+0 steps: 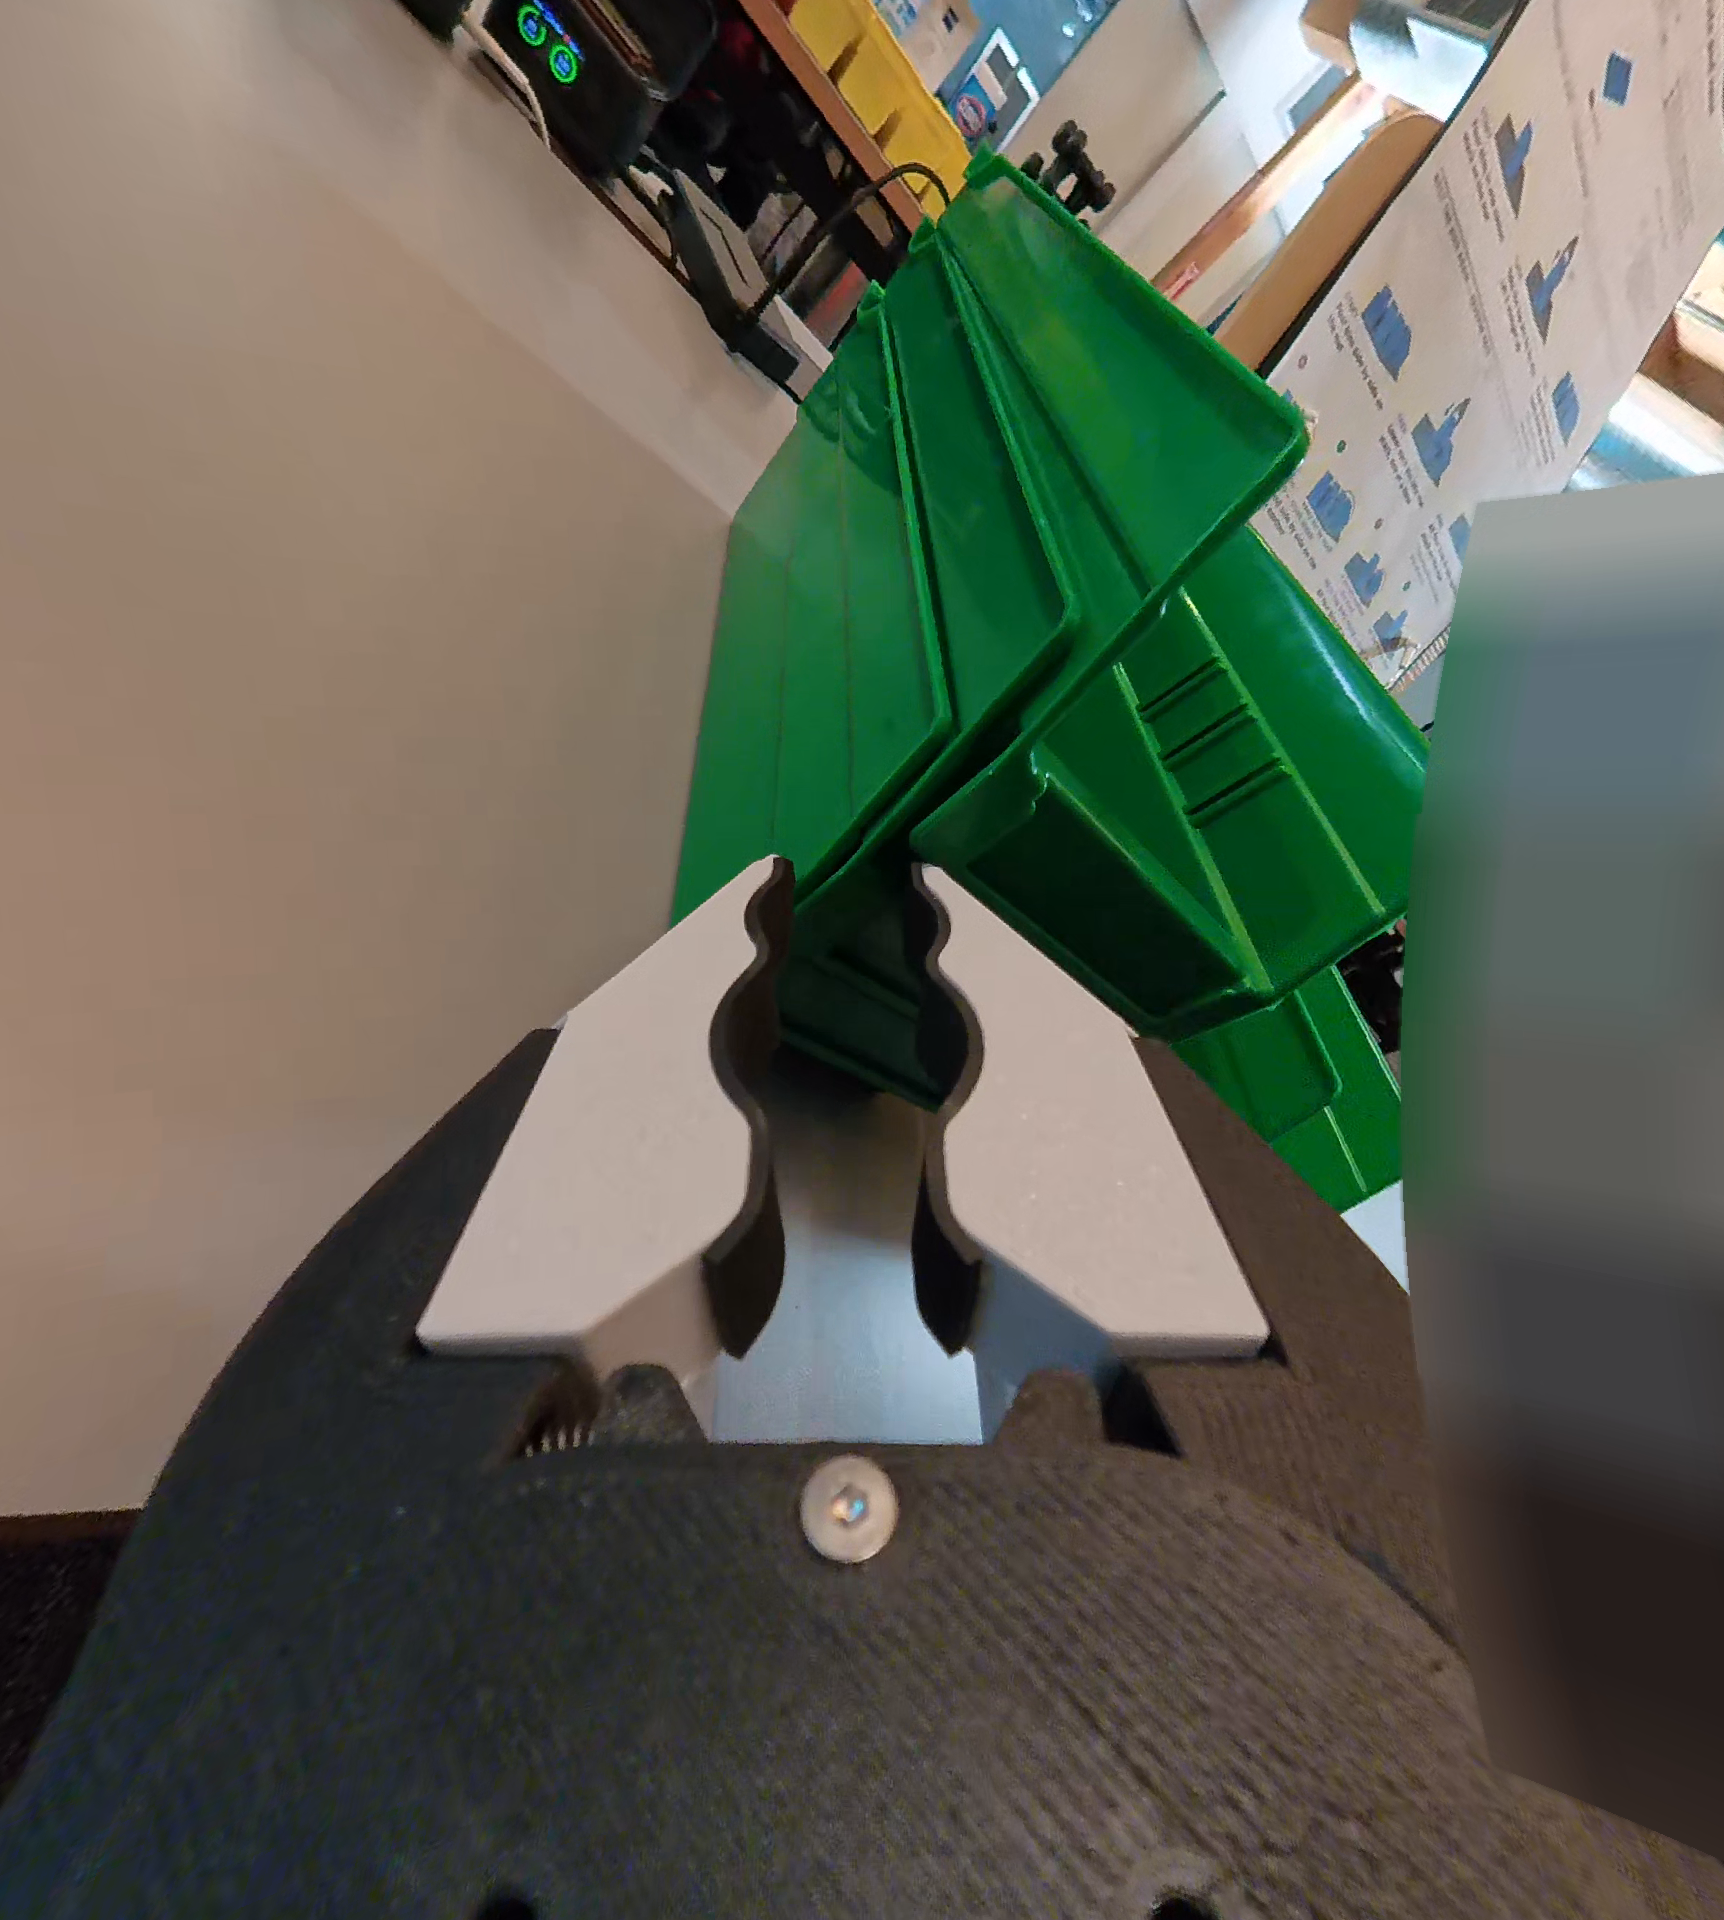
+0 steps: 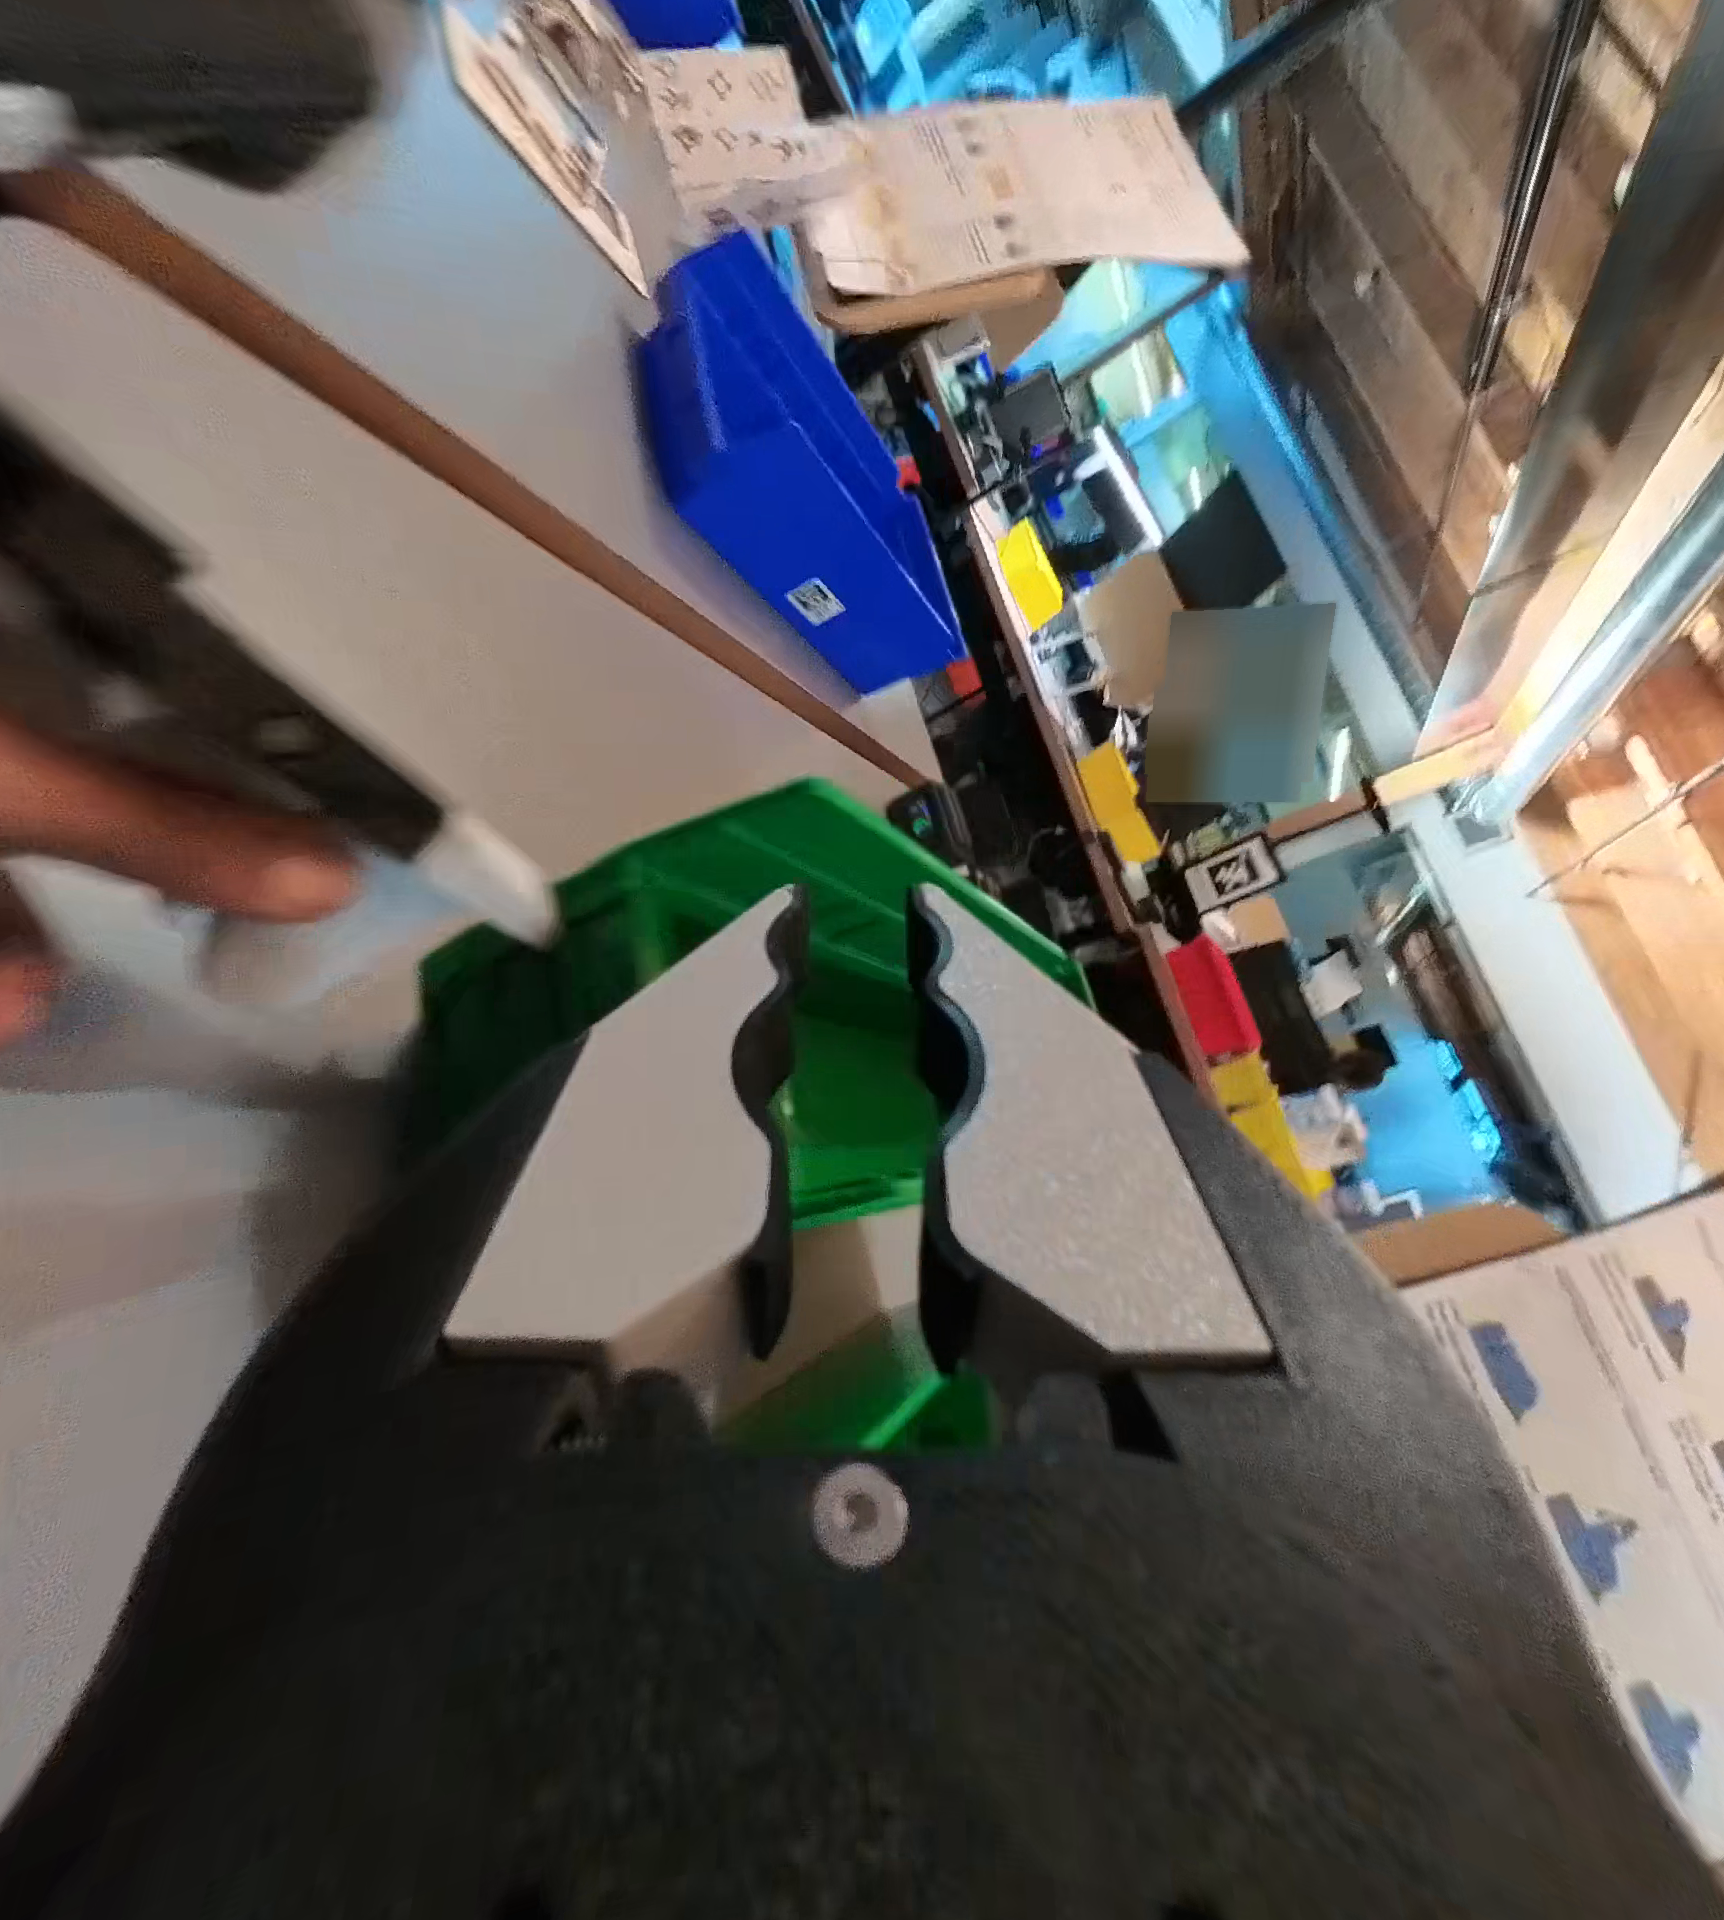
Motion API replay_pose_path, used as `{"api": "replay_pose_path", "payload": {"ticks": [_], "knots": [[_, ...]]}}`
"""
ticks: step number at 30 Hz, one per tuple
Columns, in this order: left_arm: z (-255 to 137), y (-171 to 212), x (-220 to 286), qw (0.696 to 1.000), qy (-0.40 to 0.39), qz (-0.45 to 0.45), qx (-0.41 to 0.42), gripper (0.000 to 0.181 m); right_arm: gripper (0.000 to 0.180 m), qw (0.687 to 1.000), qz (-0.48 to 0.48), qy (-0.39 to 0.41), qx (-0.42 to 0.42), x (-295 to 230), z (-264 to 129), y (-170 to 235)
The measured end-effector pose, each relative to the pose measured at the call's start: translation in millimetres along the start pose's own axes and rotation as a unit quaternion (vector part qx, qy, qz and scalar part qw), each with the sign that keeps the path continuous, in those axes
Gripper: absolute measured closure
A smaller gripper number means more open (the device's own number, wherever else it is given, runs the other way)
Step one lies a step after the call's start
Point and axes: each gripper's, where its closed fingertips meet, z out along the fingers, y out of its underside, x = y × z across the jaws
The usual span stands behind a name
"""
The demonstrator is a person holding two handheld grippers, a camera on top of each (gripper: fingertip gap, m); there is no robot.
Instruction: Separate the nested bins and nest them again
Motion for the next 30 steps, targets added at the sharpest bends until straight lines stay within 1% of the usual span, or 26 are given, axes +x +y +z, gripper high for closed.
{"api": "replay_pose_path", "payload": {"ticks": [3,4,6,8,9,10,12,13,15,17,18,20,22,26,28,30], "knots": [[-1,1,1,1.0,-0.001,0.005,-0.001,0.16,0.147,0.997,0.064,-0.007,-0.035,61,20,21],[-1,1,2,1.0,-0.001,0.005,-0.001,0.159,0.143,0.995,0.089,-0.023,-0.047,77,32,32],[-1,1,2,1.0,0.0,0.006,-0.001,0.16,0.136,0.982,0.146,-0.087,-0.088,98,61,60],[-1,1,2,1.0,0.001,0.006,-0.002,0.163,0.136,0.96,0.198,-0.146,-0.13,114,91,92],[-1,1,1,1.0,0.003,0.006,-0.002,0.16,0.135,0.951,0.216,-0.163,-0.15,122,106,109],[-1,1,1,1.0,0.004,0.007,-0.003,0.163,0.135,0.942,0.229,-0.177,-0.167,129,120,124],[-1,1,1,1.0,0.006,0.01,-0.004,0.16,0.141,0.922,0.251,-0.222,-0.194,132,141,151],[-1,0,1,1.0,0.008,0.011,-0.004,0.16,0.141,0.911,0.258,-0.243,-0.213,130,149,165],[-1,0,1,1.0,0.01,0.013,-0.003,0.16,0.139,0.892,0.263,-0.265,-0.256,129,161,190],[0,-1,0,1.0,0.011,0.016,-0.003,0.16,0.14,0.882,0.273,-0.263,-0.281,132,171,208],[1,-2,-1,1.0,0.012,0.016,-0.002,0.16,0.144,0.88,0.277,-0.264,-0.281,132,175,212],[1,-3,-1,1.0,0.012,0.018,0.0,0.16,0.165,0.874,0.292,-0.286,-0.264,129,178,210],[2,-4,-1,0.999,0.008,0.031,0.003,0.161,0.176,0.88,0.278,-0.281,-0.263,132,180,213],[2,-8,-1,0.998,-0.012,0.067,0.01,0.165,0.177,0.882,0.27,-0.283,-0.263,134,179,214],[1,-9,-1,0.996,-0.023,0.088,0.011,0.168,0.177,0.88,0.294,-0.277,-0.252,136,180,212],[-1,-11,1,0.994,-0.03,0.102,0.018,0.176,0.177,0.875,0.327,-0.271,-0.233,138,182,206]]}}
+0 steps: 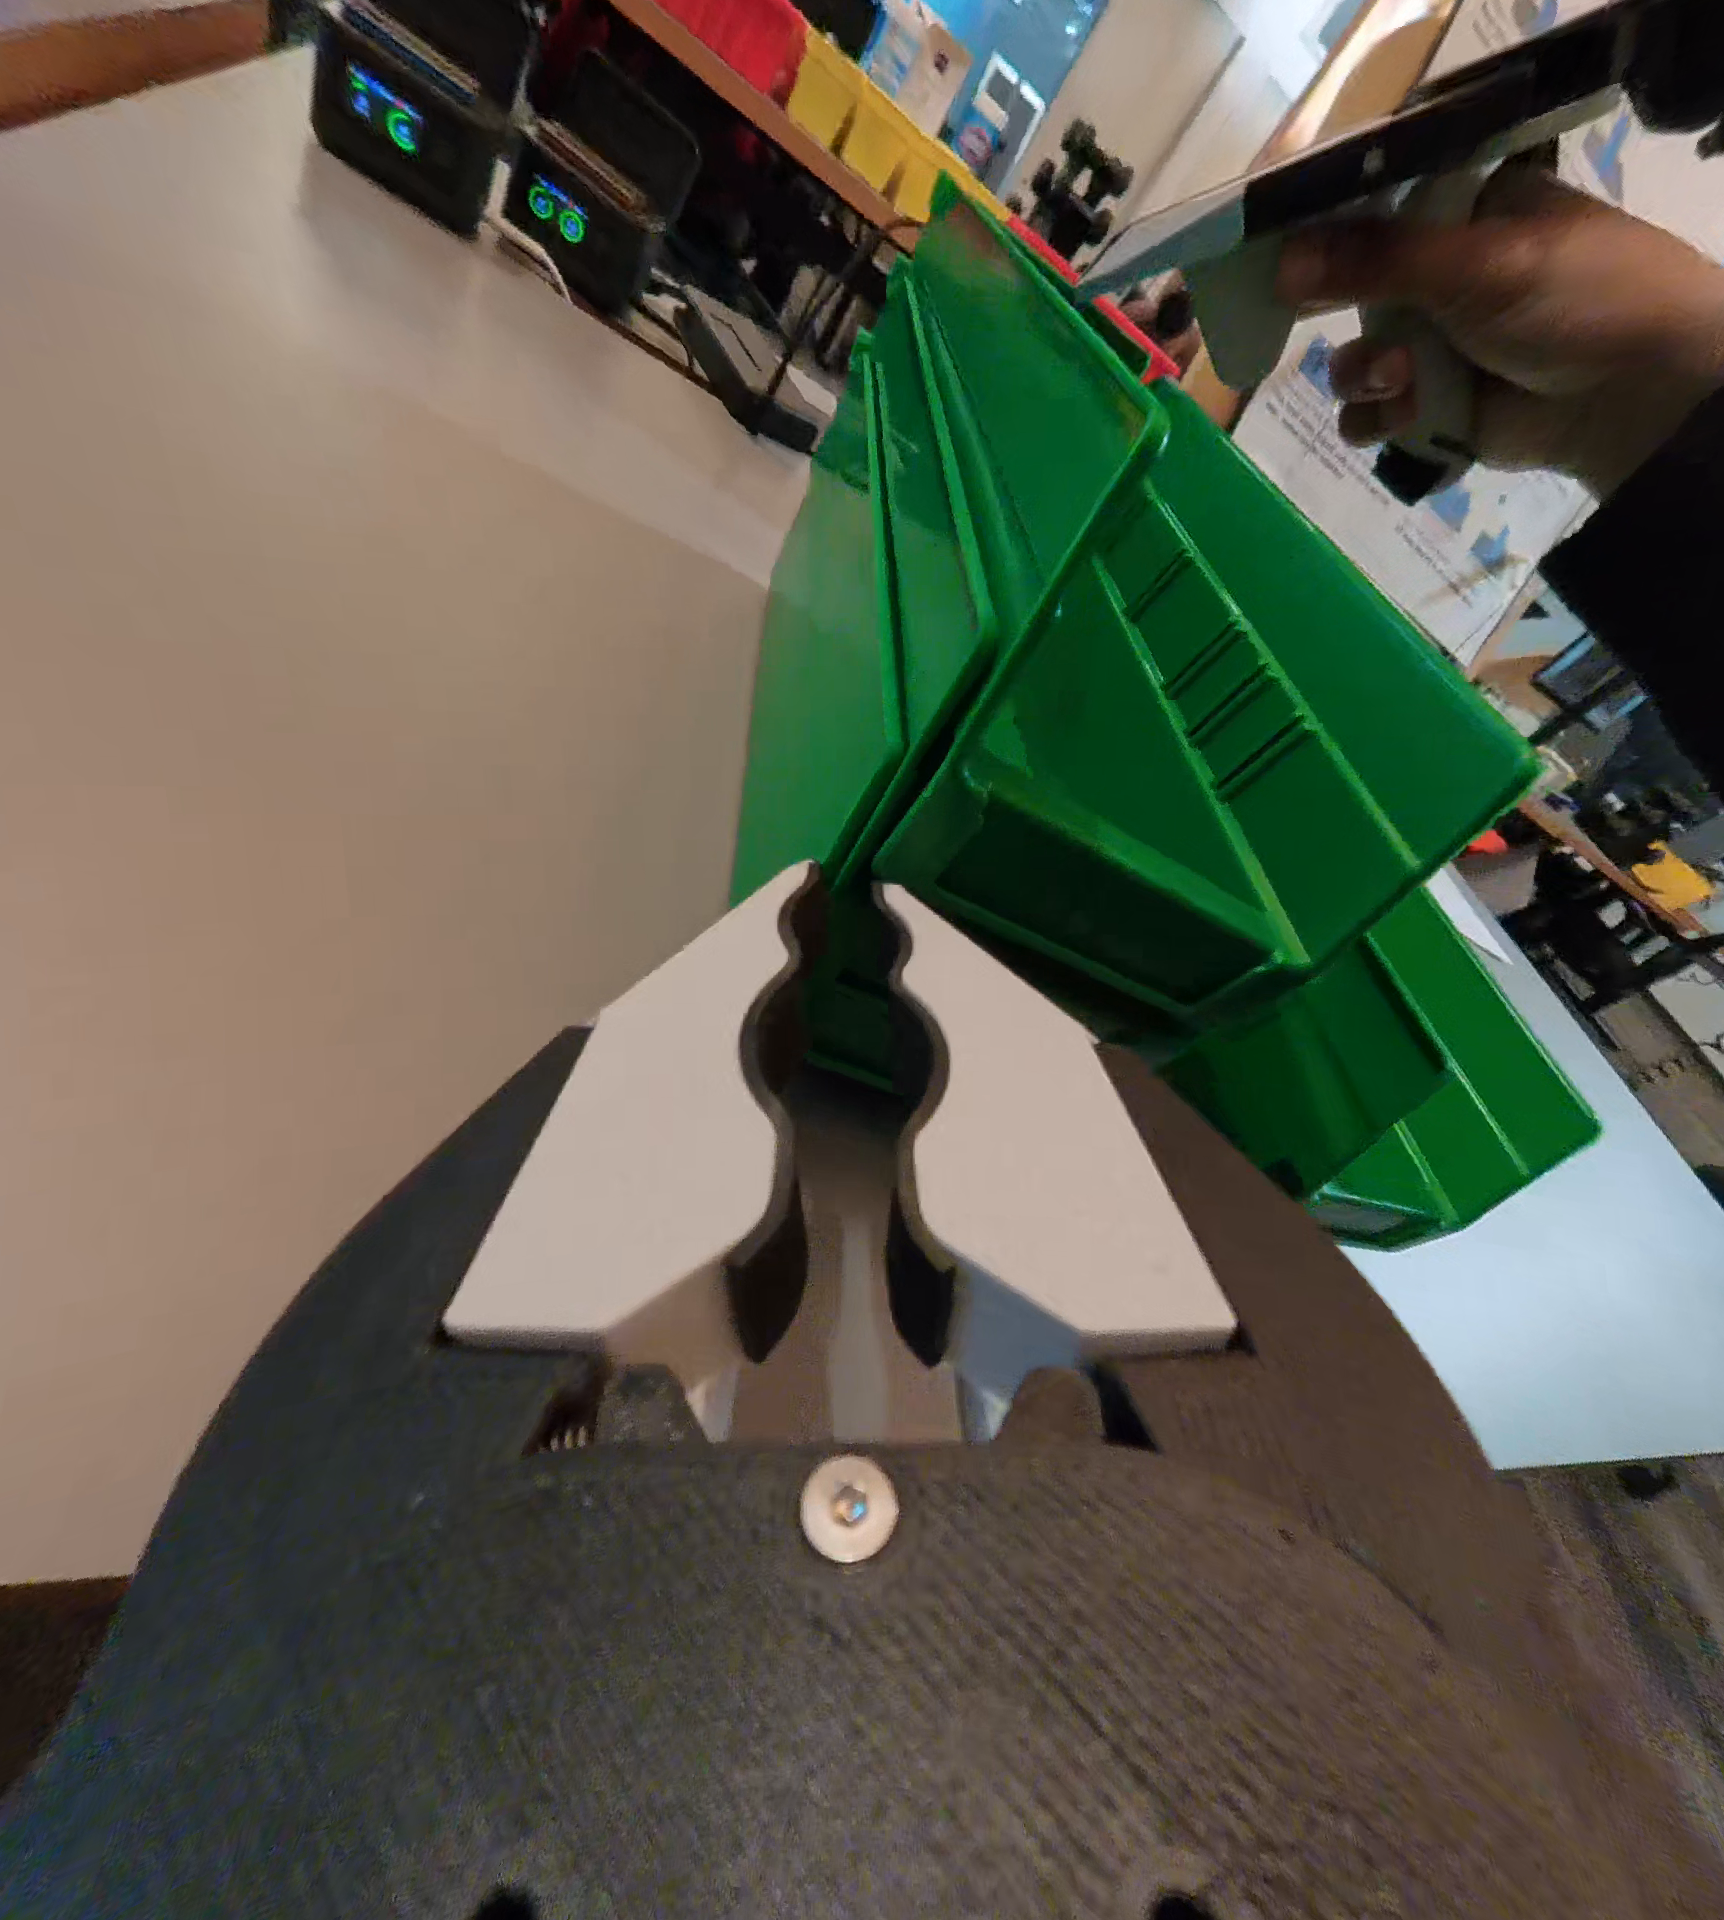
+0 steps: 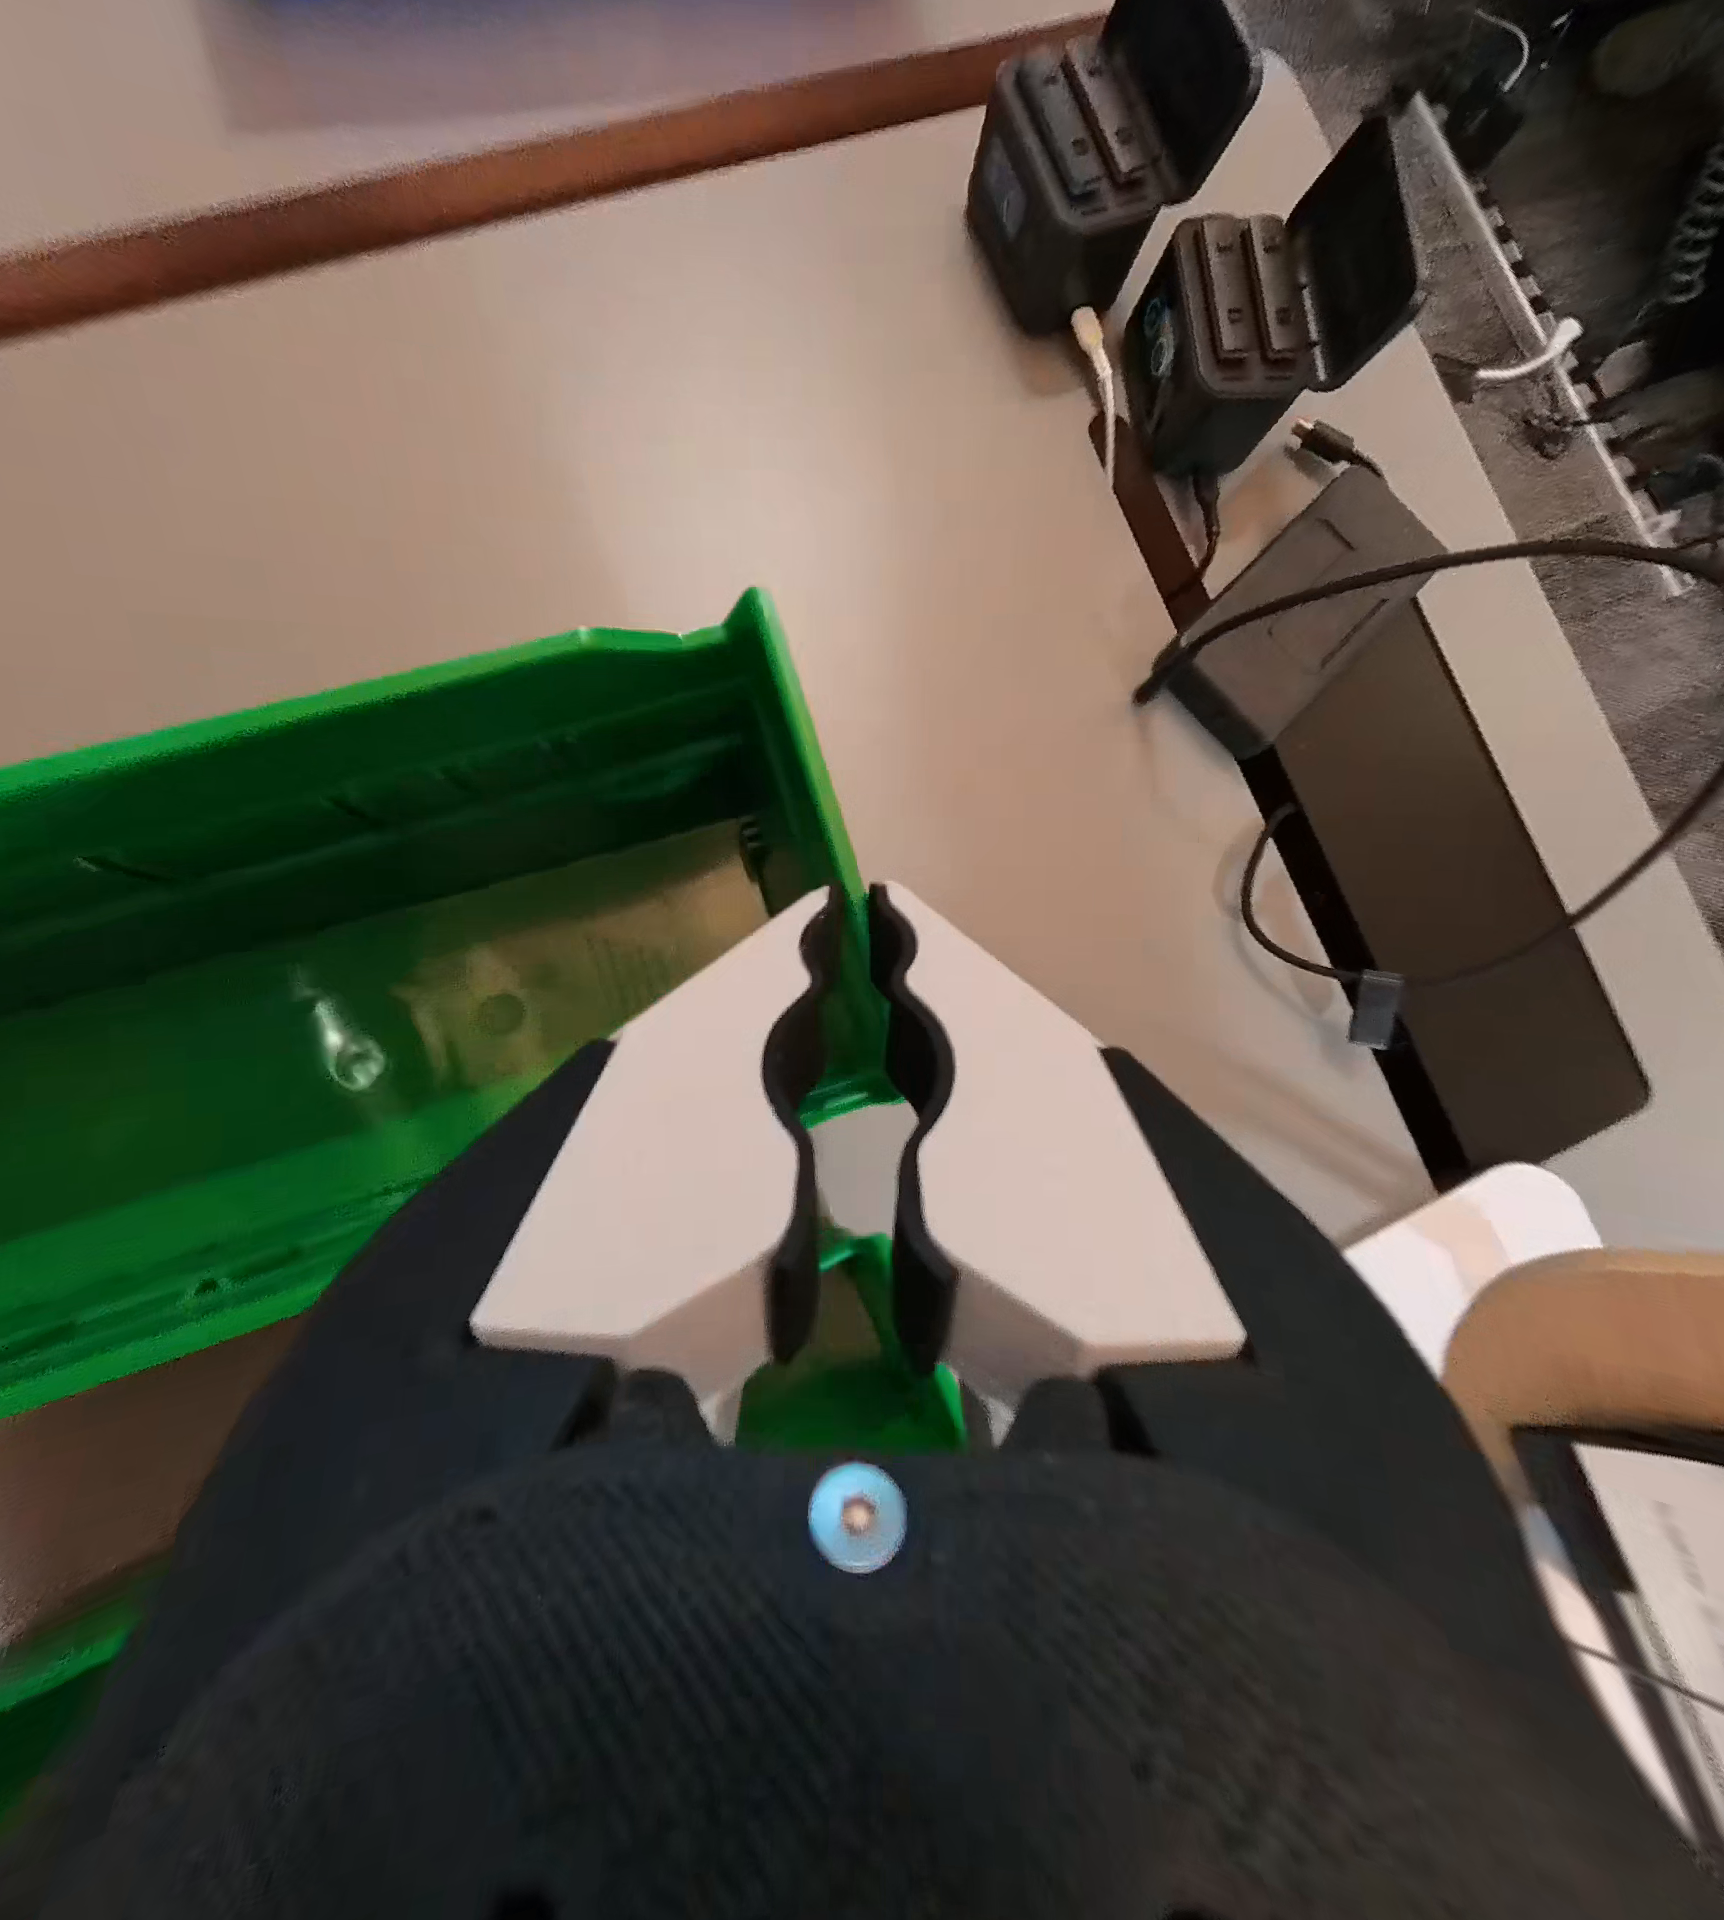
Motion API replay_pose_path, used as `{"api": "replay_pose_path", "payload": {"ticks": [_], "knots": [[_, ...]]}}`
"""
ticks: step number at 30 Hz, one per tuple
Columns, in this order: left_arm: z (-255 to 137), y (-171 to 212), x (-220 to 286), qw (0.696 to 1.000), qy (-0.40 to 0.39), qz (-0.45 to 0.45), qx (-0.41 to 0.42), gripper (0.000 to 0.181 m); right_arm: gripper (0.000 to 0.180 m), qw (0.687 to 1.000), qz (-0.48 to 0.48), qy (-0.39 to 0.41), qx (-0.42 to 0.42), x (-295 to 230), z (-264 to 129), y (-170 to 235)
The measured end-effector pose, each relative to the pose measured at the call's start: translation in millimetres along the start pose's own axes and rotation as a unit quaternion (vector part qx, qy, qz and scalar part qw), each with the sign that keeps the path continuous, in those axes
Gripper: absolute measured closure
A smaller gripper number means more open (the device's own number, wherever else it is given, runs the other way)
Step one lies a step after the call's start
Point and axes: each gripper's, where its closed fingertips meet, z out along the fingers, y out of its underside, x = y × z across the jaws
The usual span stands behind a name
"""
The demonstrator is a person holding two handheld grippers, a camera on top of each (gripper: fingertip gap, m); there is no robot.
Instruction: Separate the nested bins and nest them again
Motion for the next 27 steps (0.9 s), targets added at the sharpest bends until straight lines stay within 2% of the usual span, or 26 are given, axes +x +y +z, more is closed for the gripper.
{"api": "replay_pose_path", "payload": {"ticks": [3,6,9,12,14,15,20,24,27], "knots": [[0,1,0,1.0,0.004,-0.006,0.002,0.176,0.177,1.0,0.013,-0.002,0.026,-1,-3,-4],[0,0,2,1.0,0.021,-0.016,0.002,0.175,0.176,0.999,-0.018,0.03,-0.001,2,2,7],[-1,3,6,1.0,0.027,-0.004,-0.004,0.177,0.175,0.999,-0.022,0.04,0.009,0,4,4],[-6,8,12,0.999,0.032,0.018,-0.012,0.178,0.148,0.999,-0.022,0.016,0.037,-18,8,-1],[-10,10,15,0.999,0.035,0.02,-0.013,0.178,0.137,0.999,-0.028,0.027,0.034,-23,6,-3],[-12,8,15,0.999,0.036,0.016,-0.007,0.179,0.13,0.998,-0.032,0.038,0.04,-22,2,-6],[-28,-22,10,0.996,0.051,-0.003,0.075,0.172,0.134,0.991,0.043,0.042,0.121,-21,-42,-33],[-30,-31,1,0.995,0.034,0.005,0.091,0.162,0.121,0.992,0.074,0.027,0.103,-32,-67,-12],[-35,-42,-6,0.993,0.005,0.034,0.111,0.154,0.12,0.984,0.1,0.003,0.15,-63,-93,7]]}}
